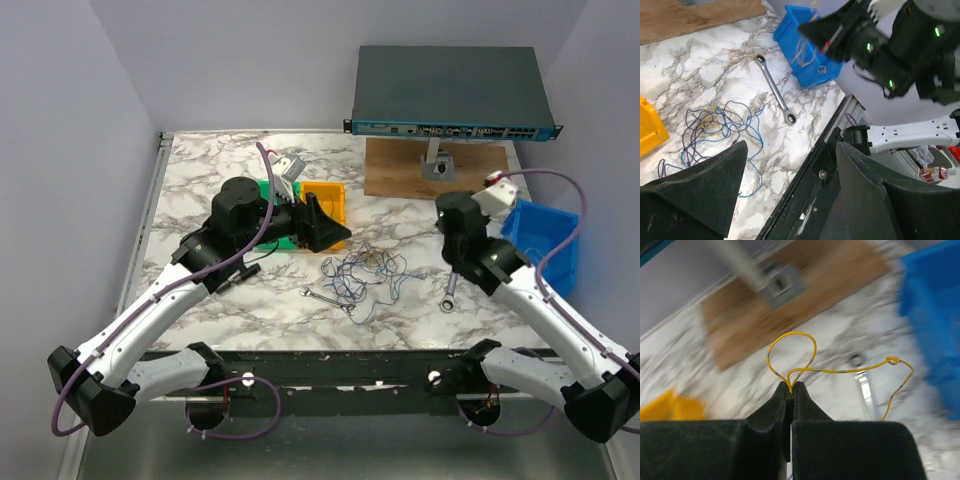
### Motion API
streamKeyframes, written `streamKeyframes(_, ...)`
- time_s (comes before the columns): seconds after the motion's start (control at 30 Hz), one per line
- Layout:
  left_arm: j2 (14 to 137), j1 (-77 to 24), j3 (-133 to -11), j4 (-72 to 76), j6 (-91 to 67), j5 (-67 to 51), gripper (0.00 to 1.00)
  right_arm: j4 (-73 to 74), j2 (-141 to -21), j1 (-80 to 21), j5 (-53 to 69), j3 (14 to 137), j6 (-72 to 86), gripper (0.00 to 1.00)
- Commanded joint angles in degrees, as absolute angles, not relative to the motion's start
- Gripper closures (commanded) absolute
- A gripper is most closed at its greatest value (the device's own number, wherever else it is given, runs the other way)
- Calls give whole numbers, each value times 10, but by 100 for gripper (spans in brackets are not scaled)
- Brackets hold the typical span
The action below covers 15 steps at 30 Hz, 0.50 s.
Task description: Untangle the cables
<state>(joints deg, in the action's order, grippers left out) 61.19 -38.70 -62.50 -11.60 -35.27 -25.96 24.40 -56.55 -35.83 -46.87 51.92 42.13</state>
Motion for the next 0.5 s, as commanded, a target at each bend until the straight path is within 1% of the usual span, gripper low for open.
streamKeyframes(0.0, 586, -383, -603, -142, -341, -238, 26, 440, -597, -199, -669, 582, 508, 99)
streamKeyframes(0.07, 582, -382, -598, -148, -340, -239, 26, 426, -609, -109, -682, 590, 499, 99)
streamKeyframes(0.13, 580, -381, -599, -155, -338, -241, 26, 434, -641, -50, -713, 604, 519, 99)
streamKeyframes(0.23, 581, -382, -603, -169, -334, -249, 26, 509, -717, 15, -758, 651, 601, 99)
streamKeyframes(0.27, 579, -382, -606, -176, -330, -251, 26, 563, -746, 31, -775, 677, 641, 99)
streamKeyframes(0.33, 581, -381, -618, -192, -319, -250, 26, 697, -805, 42, -811, 729, 775, 99)
streamKeyframes(0.4, 586, -379, -637, -218, -303, -246, 26, 793, -866, 46, -822, 763, 879, 99)
streamKeyframes(0.47, 592, -377, -655, -240, -290, -244, 26, 814, -910, 51, -822, 769, 921, 99)
